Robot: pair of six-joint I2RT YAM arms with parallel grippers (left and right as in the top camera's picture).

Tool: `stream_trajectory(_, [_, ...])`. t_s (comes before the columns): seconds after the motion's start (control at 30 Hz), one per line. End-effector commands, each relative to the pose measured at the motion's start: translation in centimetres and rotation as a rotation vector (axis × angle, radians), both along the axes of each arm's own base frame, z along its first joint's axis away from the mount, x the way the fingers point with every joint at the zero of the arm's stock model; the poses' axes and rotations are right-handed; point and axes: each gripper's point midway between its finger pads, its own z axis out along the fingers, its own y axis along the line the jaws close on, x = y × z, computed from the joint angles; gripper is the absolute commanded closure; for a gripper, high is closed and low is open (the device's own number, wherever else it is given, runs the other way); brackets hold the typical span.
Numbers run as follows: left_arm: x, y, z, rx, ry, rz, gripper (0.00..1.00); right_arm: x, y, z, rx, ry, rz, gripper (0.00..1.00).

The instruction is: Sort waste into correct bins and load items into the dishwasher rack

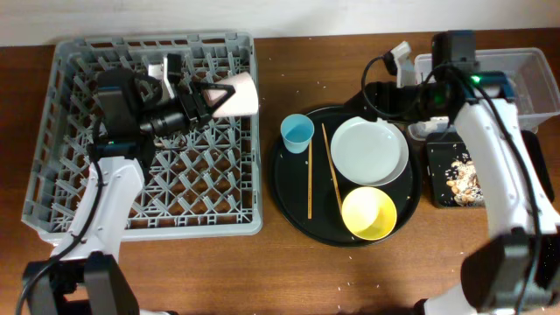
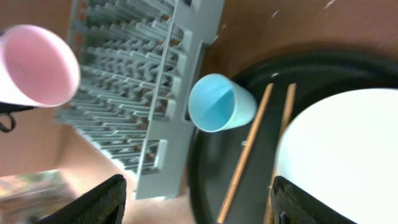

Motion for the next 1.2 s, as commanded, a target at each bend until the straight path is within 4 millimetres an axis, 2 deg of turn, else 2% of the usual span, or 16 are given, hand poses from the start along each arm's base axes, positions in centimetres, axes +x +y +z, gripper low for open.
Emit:
stream_trajectory(0.0, [0.6,2.8,-1.5,0.368,0.033,0.107,0.81,-0.6,-2.5,1.6,-0.3,-0.083,-0.06,0.23])
stream_trajectory(0.13, [-4.3,4.2,-0.8,0.888,0.207,0.145,0.81,-1.8,-0.3,0.5,-0.375,-0.049,-0.011,0.18])
stream_trajectory(0.27, [-8.9,2.2,-6.4,1.139,0.371,-0.001,0.81,-0.7,1.5,-0.9,-0.361,-0.036,0.006,0.15])
stream_trajectory(0.3, [-9.3,1.4,-8.6,1.171,0.414,-0.056,0.81,-0.6,1.8,-1.5,-0.362,-0.027,0.015,0.02])
stream_trajectory(0.43, [-7.9,0.7,-15.8,1.245,0.521,-0.127,0.82,0.2,2.1,-3.3,-0.36,0.005,0.024,0.01])
stream_trajectory(0.47, [-8.1,0.6,-17.7,1.264,0.566,-0.158,0.76,1.0,2.4,-3.6,-0.345,-0.003,0.018,0.01])
stream_trajectory(0.53, [-8.2,0.6,-18.6,1.273,0.587,-0.17,0.2,2.4,3.1,-5.0,-0.296,0.042,-0.052,0.1])
stream_trajectory(0.6, [-8.2,0.6,-18.6,1.273,0.586,-0.17,0.14,3.4,4.9,-7.9,-0.24,0.114,-0.059,0.16])
stream_trajectory(0.67, [-7.7,0.5,-17.5,1.267,0.574,-0.161,0.14,4.3,7.0,-10.7,-0.242,0.13,-0.033,0.21])
stream_trajectory(0.73, [-6.2,0.3,-13.6,1.242,0.522,-0.119,0.15,4.9,7.8,-12.7,-0.278,0.149,-0.075,0.3])
stream_trajectory(0.83, [-2.8,0.9,-3.9,1.153,0.349,0.033,0.2,4.9,8.2,-15.2,-0.298,0.194,-0.084,0.49])
stream_trajectory(0.9, [-0.9,2.1,1.8,1.082,0.226,0.153,0.22,5.0,8.0,-16.1,-0.309,0.214,-0.102,0.73])
stream_trajectory(0.97, [-0.7,2.7,2.6,1.052,0.218,0.171,0.23,4.9,8.0,-16.1,-0.31,0.216,-0.101,0.96])
stream_trajectory(1.03, [-0.8,2.6,2.6,1.047,0.22,0.165,0.23,4.8,8.1,-16.1,-0.308,0.218,-0.09,0.96])
stream_trajectory(1.1, [-1.0,1.6,2.6,1.002,0.221,0.13,0.22,4.1,9.5,-12.5,-0.099,0.189,0.054,0.96])
stream_trajectory(1.17, [-0.7,-1.3,2.6,0.786,0.202,0.006,0.14,3.8,6.4,-0.3,0.281,0.017,0.128,0.96])
